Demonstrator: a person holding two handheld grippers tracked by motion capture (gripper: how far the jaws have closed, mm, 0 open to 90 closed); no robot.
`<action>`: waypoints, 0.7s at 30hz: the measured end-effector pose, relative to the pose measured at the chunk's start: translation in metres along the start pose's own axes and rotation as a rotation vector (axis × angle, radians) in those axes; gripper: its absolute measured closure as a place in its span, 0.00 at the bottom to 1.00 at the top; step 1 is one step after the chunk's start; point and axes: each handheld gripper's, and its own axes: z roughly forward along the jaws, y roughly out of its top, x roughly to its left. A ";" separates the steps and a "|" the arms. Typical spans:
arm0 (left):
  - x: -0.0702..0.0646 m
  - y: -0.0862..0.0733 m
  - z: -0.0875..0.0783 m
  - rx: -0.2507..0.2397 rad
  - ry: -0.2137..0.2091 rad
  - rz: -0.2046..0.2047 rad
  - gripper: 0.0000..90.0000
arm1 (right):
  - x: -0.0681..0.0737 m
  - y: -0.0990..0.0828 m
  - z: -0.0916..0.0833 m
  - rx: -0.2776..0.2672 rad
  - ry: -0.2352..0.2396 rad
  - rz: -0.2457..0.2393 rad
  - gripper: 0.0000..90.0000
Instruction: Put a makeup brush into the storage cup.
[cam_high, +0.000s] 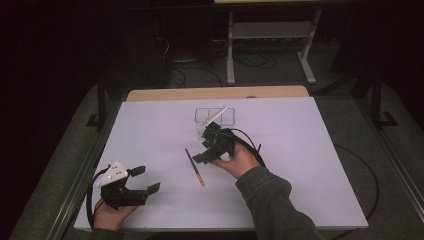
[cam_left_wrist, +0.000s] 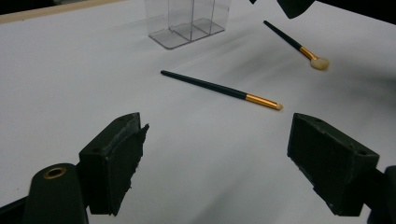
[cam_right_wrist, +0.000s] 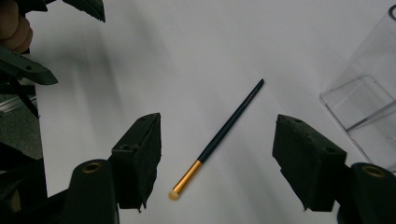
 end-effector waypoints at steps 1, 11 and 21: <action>0.000 0.000 0.000 0.000 0.000 0.000 0.20 | 0.000 0.000 0.000 0.000 0.000 0.000 0.35; -0.001 0.000 0.001 0.000 -0.003 0.000 0.20 | 0.002 0.005 0.018 0.033 0.007 0.005 0.38; 0.000 0.000 0.001 0.009 -0.003 0.006 0.20 | 0.002 0.005 0.031 0.059 0.001 0.019 0.38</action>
